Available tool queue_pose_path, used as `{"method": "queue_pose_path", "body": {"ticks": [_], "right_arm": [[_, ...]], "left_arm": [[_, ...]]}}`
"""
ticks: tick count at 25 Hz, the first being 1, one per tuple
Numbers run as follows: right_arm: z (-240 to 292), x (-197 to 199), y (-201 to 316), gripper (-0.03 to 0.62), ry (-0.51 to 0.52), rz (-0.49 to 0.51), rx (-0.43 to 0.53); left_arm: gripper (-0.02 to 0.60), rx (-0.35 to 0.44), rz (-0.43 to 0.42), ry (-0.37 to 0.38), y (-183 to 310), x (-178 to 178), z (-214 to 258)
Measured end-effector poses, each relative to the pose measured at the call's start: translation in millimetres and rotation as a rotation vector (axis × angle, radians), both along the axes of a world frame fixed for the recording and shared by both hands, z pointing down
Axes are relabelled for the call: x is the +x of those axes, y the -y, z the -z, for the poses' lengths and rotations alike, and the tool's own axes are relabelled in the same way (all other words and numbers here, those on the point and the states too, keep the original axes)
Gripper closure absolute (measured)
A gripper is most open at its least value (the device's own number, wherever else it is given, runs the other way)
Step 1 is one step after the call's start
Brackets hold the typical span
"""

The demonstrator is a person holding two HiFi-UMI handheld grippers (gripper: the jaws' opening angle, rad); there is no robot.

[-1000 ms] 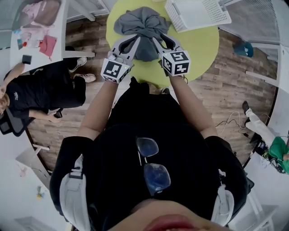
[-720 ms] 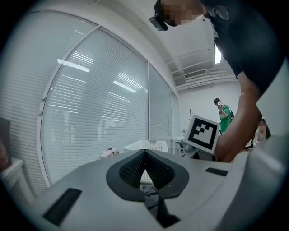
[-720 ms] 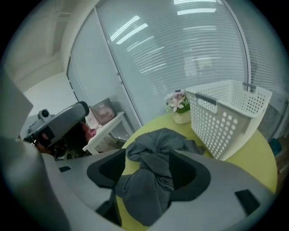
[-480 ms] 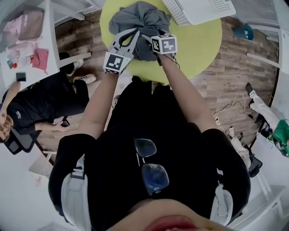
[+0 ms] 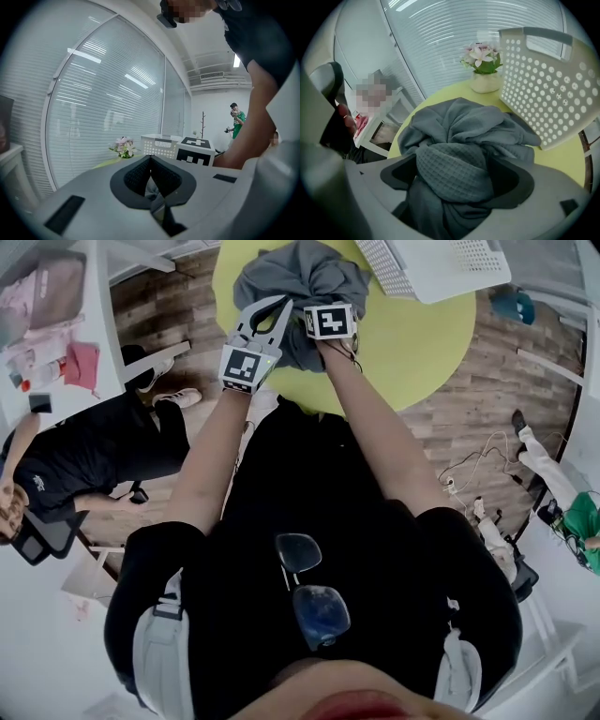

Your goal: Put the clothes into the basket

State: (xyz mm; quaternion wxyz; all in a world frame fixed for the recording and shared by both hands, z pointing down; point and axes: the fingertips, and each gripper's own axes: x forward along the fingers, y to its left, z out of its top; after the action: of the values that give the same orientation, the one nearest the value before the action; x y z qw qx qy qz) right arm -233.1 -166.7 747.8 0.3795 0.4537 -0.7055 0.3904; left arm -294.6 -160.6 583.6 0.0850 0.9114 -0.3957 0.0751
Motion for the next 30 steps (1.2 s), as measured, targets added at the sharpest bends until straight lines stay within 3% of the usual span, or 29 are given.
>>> {"method": "queue_pose_path", "body": {"ticks": [7,13,16,20,25,30], "right_arm": [[-19.3,-11.3,4.7,0.129,-0.047,0.027,0.000],[-27.2,-9.8,10.9,0.131,-0.018,0.035,0.002],[-17.8,-10.1,7.5,0.199,0.018,0.054,0.020],[7.3,-6.9,-2.6,0.250,0.052,0.118,0.051],[51.3,-1.5,-28.6,0.252,0.044,0.241,0.118],[88.7,29.6,-56.4,0.252,0.009,0.329,0.150]], "left_arm": [[0.572,-0.022,0.022,0.006,3.1,-14.0,-6.4],[0.572,-0.045,0.027,0.026,5.6,-17.9,-12.4],[0.572,-0.063,0.009,0.040,3.2,-16.2,-12.3],[0.572,-0.040,-0.035,0.041,0.8,-3.6,2.2],[0.572,0.001,-0.078,0.029,-5.9,13.7,31.8],[0.572,0.033,-0.152,0.033,-24.7,52.9,56.2]]}}
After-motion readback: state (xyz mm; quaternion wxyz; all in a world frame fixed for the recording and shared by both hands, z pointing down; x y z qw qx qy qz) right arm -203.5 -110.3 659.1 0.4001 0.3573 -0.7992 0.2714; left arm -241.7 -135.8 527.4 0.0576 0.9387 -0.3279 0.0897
